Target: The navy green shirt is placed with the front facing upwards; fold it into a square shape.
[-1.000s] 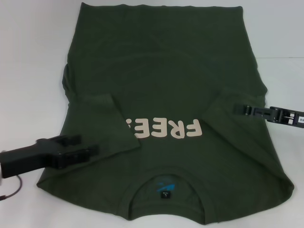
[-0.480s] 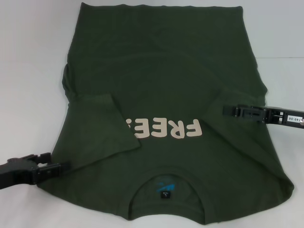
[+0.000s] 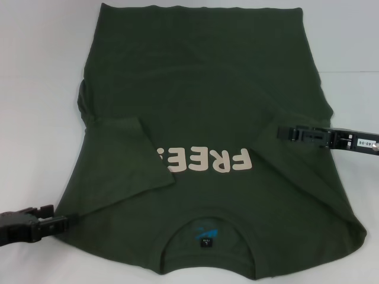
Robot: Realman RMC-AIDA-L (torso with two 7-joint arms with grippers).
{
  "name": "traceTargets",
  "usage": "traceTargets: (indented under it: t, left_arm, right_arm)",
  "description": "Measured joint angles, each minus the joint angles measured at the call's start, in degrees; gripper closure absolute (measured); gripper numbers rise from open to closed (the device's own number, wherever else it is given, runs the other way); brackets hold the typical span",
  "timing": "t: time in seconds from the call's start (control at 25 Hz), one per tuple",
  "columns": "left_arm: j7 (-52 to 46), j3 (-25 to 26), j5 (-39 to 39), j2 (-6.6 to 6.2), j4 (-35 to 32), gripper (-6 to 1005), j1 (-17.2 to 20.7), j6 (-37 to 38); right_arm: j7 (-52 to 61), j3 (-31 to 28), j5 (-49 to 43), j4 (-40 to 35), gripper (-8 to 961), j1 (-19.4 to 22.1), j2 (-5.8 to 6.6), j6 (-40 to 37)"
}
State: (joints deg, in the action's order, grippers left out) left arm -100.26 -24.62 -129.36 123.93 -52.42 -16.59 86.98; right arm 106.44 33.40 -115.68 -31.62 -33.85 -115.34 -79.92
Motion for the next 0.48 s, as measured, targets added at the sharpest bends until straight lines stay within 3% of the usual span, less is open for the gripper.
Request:
traceTargets:
  t: [0.48]
  left_arm:
    - [-0.7,0.9,-1.9,0.00,0.0,154,0.6,-0.5]
  right_arm:
    - [0.0,0.0,0.0,0.1,26,0.0,0.04,0.0]
